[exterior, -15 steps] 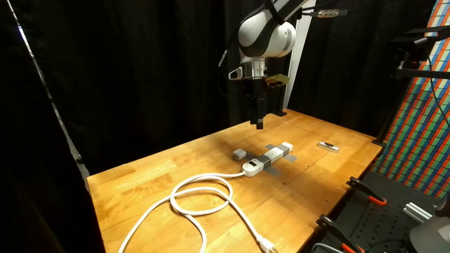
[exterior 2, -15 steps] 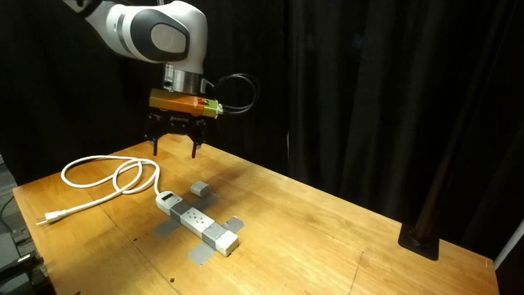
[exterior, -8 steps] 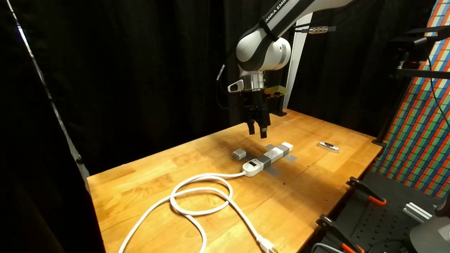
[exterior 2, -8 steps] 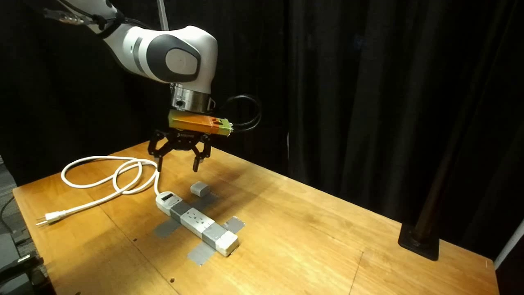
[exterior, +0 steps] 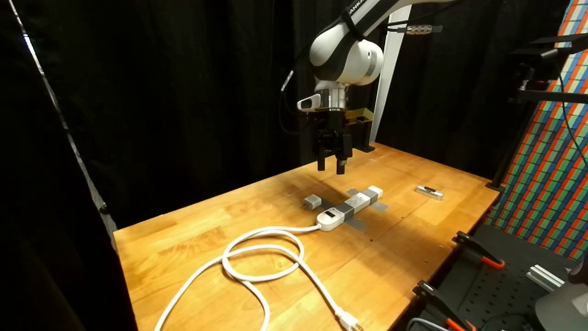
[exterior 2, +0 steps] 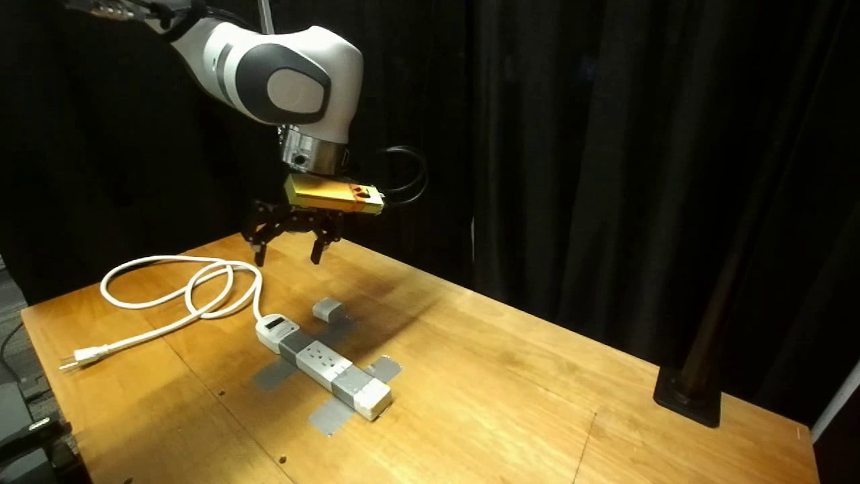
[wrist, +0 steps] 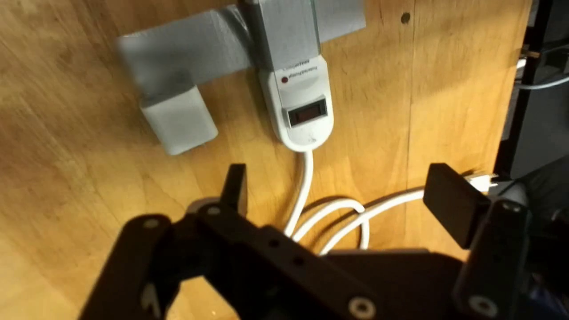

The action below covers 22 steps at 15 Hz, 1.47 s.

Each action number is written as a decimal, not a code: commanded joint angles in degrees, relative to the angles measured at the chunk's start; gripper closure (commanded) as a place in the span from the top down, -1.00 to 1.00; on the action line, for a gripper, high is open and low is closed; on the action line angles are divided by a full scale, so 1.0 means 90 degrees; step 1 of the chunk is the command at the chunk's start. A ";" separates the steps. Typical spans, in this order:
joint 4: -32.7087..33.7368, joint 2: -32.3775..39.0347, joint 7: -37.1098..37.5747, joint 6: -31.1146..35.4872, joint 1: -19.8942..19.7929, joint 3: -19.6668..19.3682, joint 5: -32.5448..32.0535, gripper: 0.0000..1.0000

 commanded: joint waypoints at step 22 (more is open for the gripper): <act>0.0556 0.1788 -0.7459 0.0770 -0.1011 -0.0256 0.5645 1.00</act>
